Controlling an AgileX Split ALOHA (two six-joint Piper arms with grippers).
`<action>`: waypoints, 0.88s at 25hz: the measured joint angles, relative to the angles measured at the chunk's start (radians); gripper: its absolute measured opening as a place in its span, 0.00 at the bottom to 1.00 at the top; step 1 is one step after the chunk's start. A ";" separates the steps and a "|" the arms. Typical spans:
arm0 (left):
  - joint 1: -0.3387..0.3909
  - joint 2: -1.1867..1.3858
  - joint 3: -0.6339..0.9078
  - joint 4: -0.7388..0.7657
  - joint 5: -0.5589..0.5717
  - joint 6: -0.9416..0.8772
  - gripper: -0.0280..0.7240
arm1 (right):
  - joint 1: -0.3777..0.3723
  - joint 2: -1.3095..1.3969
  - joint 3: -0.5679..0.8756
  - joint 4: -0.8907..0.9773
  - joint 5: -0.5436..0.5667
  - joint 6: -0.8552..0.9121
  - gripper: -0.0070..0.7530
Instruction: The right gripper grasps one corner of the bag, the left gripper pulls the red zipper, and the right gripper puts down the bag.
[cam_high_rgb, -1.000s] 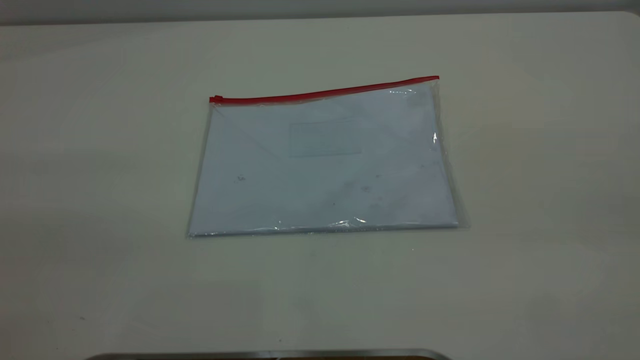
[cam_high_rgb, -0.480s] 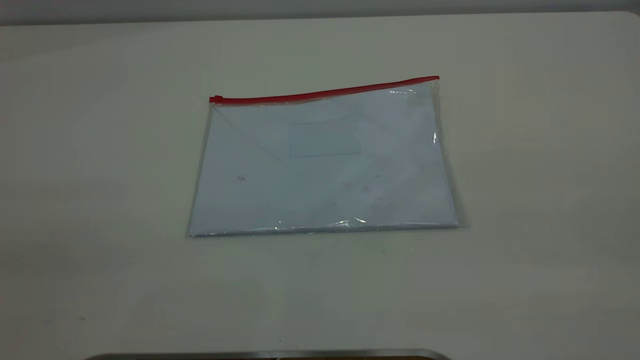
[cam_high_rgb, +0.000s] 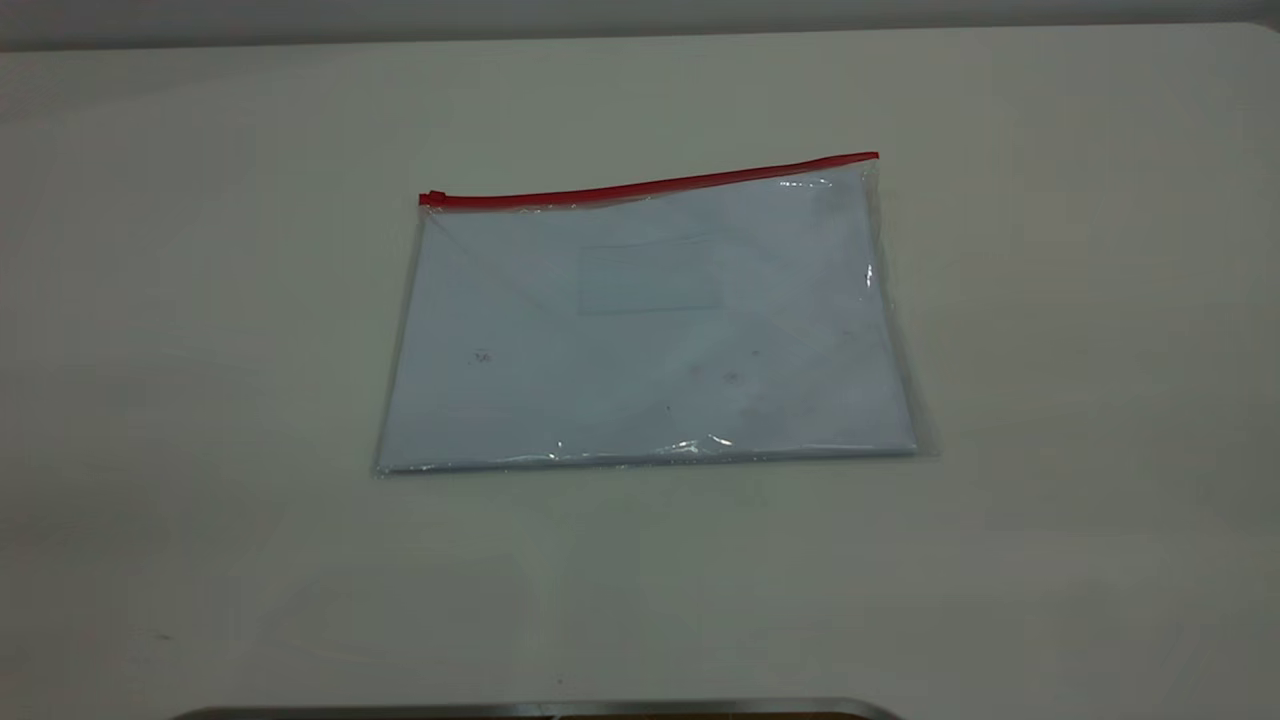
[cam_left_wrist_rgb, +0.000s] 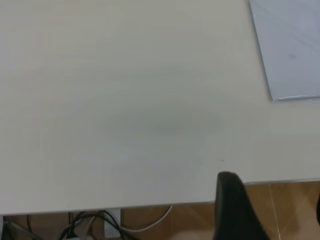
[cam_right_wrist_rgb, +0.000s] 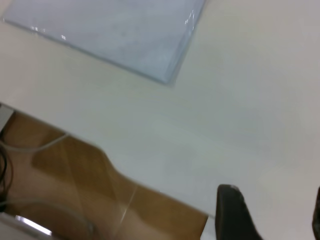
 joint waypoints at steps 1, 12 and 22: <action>0.000 0.000 0.000 0.000 0.000 0.000 0.64 | -0.022 -0.022 0.000 0.002 0.000 0.000 0.56; 0.000 -0.042 0.001 0.000 -0.003 -0.001 0.64 | -0.206 -0.210 0.000 0.006 0.007 0.001 0.56; 0.000 -0.056 0.001 0.000 -0.001 -0.002 0.64 | -0.206 -0.210 0.000 0.006 0.007 0.003 0.56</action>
